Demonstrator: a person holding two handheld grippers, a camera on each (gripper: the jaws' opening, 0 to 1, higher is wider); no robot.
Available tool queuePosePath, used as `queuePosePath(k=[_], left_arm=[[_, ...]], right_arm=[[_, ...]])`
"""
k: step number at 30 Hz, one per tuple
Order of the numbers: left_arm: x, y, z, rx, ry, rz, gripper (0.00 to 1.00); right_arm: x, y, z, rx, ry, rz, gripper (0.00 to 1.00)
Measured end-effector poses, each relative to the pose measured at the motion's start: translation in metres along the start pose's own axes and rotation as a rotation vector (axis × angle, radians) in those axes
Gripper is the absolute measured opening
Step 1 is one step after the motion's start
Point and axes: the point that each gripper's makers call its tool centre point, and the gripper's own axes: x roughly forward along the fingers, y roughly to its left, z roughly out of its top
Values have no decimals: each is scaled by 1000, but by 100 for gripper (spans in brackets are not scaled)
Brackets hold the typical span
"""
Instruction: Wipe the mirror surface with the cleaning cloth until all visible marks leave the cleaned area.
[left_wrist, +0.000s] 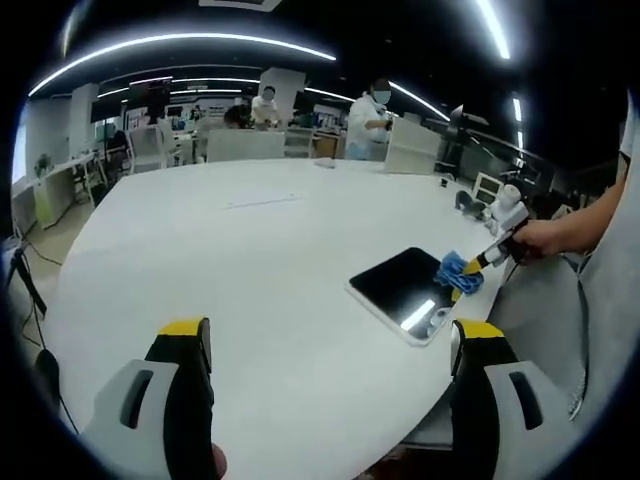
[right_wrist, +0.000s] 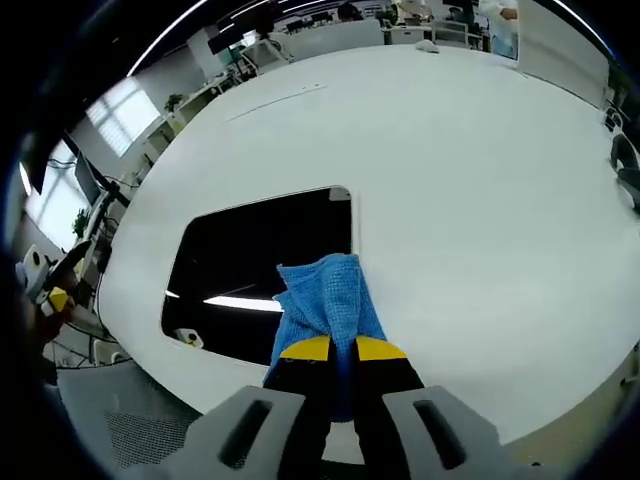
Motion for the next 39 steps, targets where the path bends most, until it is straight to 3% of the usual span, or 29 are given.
queuePosePath(k=[10,13,23,39], left_arm=[[-4,3,1,6,-10,22,99],[-6,4,3,1,-17,25,99],[-7,5,5,3,-24,37,99],[-8,2,2,3,-19,31,99]], right_arm=[[0,1,0,-9,-25,4,3],[0,1,0,42,-40,20,3],[1,5,3,-1,-15,-39,1],[4,21,0,6,-8,-8,1]])
